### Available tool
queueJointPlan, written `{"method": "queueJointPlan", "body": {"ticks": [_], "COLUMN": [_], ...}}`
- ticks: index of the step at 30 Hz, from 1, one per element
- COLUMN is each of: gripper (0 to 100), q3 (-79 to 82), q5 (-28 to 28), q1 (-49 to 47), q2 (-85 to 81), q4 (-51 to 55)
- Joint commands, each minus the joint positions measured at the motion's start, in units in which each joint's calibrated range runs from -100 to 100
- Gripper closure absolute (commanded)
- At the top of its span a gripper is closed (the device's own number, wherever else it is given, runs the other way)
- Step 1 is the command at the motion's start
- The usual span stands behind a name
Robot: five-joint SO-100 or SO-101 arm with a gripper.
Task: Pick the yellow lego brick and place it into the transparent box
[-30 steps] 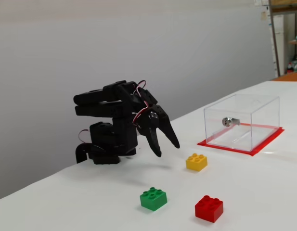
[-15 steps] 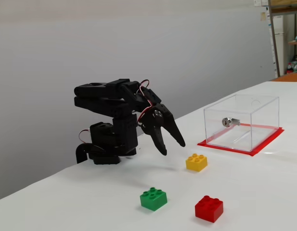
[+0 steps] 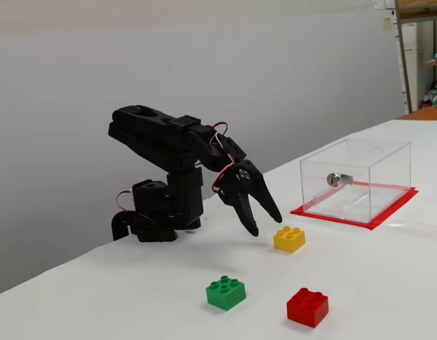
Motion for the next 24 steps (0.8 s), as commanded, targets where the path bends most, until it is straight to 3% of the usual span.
{"method": "queueJointPlan", "body": {"ticks": [1, 24], "gripper": [62, 62], "q3": [-0.93, 1.33], "q5": [-0.21, -2.14], "q1": [-1.61, -2.13], "q2": [1.66, 3.1], "q4": [-2.51, -6.43]}}
